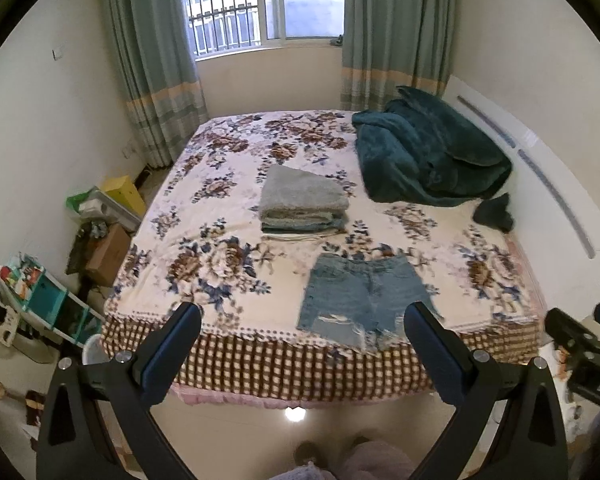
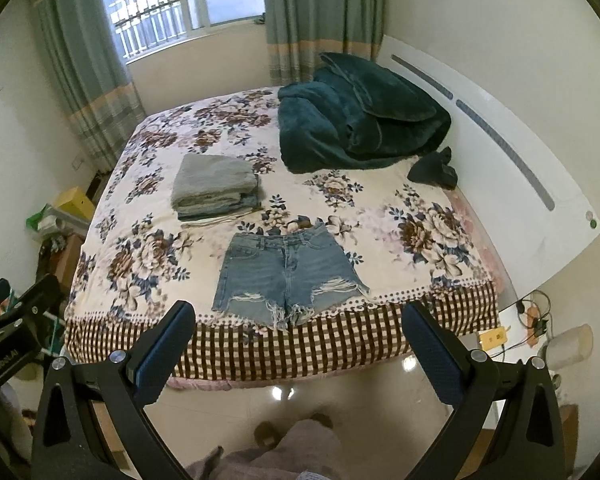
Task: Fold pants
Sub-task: 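Move both grippers down to the frayed leg hems of the denim shorts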
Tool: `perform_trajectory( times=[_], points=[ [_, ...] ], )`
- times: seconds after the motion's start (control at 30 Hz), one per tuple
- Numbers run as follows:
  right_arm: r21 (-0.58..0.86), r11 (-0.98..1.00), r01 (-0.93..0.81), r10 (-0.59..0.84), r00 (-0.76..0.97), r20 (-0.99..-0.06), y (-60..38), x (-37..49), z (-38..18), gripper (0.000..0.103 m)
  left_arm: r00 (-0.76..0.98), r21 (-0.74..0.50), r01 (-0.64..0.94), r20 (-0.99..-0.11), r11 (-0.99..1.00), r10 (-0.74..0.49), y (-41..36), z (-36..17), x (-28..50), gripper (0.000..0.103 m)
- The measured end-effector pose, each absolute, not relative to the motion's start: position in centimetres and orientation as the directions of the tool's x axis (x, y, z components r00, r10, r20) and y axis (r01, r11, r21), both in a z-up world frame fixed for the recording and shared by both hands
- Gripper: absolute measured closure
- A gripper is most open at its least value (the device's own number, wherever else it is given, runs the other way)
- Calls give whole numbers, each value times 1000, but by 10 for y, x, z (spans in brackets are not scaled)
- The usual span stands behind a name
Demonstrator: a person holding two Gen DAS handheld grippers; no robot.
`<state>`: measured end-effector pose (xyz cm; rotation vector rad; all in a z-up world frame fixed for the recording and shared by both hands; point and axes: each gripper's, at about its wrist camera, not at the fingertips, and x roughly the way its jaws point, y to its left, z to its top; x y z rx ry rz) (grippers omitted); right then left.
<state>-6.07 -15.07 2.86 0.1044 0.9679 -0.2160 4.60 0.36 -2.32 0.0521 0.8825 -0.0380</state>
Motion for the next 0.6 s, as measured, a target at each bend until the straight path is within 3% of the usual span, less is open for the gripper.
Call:
perform_trajectory(
  times=[0.37,0.6],
  points=[
    [19,978,207,-75,440,-895,-231,62,-70,0,523,71,-31,-849,997,77,-46,-101,139,0],
    [31,992,120,-7,302,-953,-329,194,-168,0,403,110,-155,-900,982,165,-104,-176,216,0]
  ],
)
